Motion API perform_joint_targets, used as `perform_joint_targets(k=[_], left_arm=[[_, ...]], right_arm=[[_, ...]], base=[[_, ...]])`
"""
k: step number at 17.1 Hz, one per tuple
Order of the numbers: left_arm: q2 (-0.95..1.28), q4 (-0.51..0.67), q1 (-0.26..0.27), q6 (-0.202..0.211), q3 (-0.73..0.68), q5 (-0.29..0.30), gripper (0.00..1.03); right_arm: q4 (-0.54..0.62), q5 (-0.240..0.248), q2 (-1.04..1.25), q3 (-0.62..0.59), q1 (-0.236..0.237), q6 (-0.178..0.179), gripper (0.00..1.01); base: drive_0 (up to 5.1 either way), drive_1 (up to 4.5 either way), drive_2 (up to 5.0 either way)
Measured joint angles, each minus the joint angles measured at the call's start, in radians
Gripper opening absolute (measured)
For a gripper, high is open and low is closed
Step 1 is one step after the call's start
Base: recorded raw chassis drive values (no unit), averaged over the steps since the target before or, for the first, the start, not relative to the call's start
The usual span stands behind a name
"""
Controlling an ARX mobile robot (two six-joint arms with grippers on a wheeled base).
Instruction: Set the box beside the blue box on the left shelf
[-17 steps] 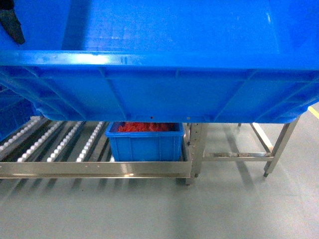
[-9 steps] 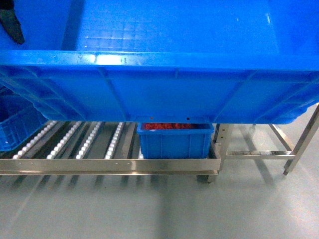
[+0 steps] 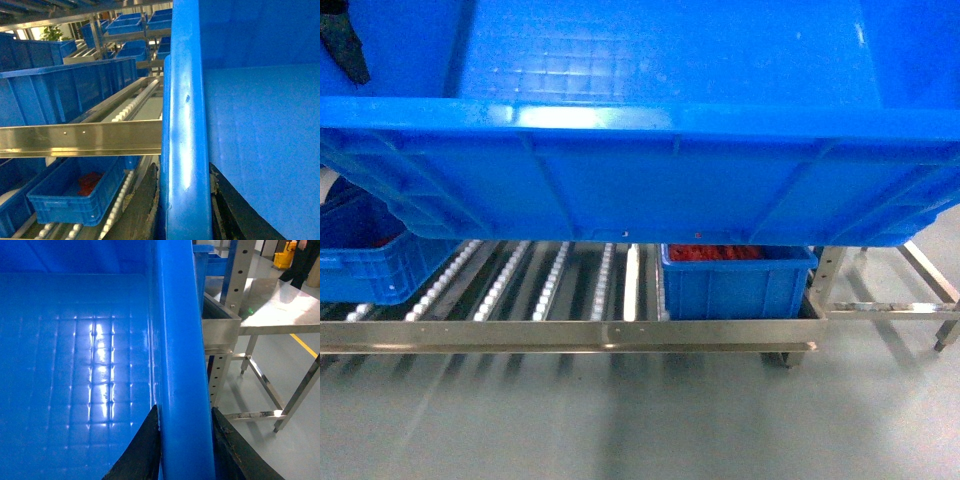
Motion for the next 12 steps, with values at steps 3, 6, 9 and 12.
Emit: perform_joint_targets(k=[3, 6, 9, 12], left_arm=[[0.0, -0.006, 0.0, 0.0, 0.0, -0.001, 0.2], [0.0, -0.005, 0.0, 0.0, 0.0, 0.0, 0.2], [0.0, -0.004, 0.0, 0.0, 0.0, 0.0, 0.2], [0.0, -0.005, 0.0, 0.0, 0.0, 0.0, 0.2]], right_arm=[[-0.004, 0.0, 0.0, 0.0, 0.0, 0.0, 0.21], [-0.002, 0.0, 0.0, 0.0, 0.0, 0.0, 0.21], [-0.002, 0.0, 0.0, 0.0, 0.0, 0.0, 0.21], [-0.002, 0.0, 0.0, 0.0, 0.0, 0.0, 0.21]], base=[[-4.9, 2.48, 2.5], [-4.9, 2.48, 2.5], [-4.9, 2.55, 2.5], [-3.2, 1.72, 1.7]])
